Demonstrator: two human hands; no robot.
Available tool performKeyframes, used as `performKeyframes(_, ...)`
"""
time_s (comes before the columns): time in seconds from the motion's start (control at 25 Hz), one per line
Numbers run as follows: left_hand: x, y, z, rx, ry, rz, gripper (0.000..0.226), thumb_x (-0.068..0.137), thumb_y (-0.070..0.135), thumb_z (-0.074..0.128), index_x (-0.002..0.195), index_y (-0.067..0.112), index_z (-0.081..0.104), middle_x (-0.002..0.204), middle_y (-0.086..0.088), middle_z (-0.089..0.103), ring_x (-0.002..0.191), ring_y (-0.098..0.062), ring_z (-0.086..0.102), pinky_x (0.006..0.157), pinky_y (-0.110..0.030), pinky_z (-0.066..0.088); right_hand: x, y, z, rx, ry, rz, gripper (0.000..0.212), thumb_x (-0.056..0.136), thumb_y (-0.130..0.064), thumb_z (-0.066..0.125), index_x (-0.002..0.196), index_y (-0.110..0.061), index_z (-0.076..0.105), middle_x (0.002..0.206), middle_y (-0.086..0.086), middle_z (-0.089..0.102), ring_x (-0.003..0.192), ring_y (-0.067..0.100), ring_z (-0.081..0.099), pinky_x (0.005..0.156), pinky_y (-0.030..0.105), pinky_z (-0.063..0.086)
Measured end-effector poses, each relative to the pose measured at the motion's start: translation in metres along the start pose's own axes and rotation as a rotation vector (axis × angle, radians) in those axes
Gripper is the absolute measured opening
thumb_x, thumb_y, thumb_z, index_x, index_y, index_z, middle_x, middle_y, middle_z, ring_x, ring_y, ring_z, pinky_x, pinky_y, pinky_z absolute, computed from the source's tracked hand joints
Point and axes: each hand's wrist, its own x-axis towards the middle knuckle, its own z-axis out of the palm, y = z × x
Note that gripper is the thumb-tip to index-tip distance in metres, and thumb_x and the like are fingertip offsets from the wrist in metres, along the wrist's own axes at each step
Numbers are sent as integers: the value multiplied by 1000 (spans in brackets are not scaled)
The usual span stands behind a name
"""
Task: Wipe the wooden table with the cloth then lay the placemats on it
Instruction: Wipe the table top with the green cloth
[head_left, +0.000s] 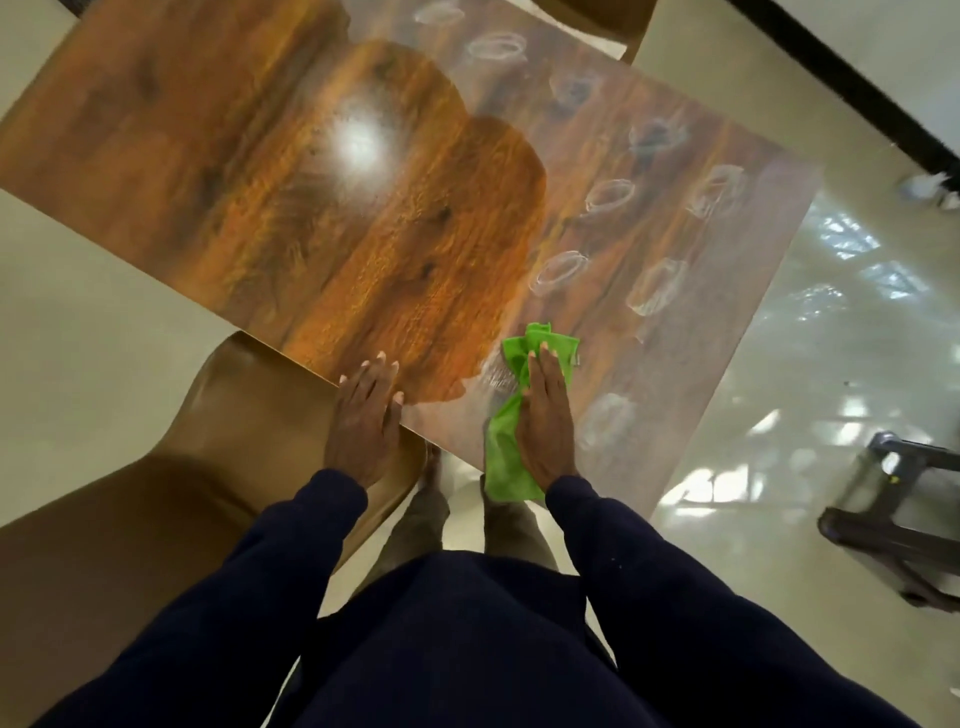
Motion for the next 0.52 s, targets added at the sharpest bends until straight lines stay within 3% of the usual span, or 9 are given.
performKeyframes(0.2, 17, -2, 9, 27, -49, 110, 56, 111, 37, 28, 155, 8, 48, 165, -13, 41, 156, -31, 33, 130, -52, 16, 22, 5, 19, -222, 3, -42, 62, 109, -10, 44, 165, 0, 21, 174, 20, 18, 163, 34, 15, 131, 57, 20)
performKeyframes(0.36, 27, -14, 4, 24, -65, 158, 56, 112, 38, 27, 155, 8, 47, 166, -13, 39, 157, -31, 31, 130, -54, 16, -1, 30, 12, -277, 12, -17, 59, 113, -20, 34, 167, -3, 18, 176, 16, 14, 164, 31, 11, 131, 56, 20)
performKeyframes(0.52, 27, -36, -4, 44, -35, 171, 52, 112, 34, 29, 156, 10, 46, 167, -13, 38, 158, -29, 30, 132, -50, 13, 18, 9, 24, -345, 80, 72, 59, 113, -28, 29, 168, -12, 18, 177, 14, 9, 164, 34, 7, 131, 59, 12)
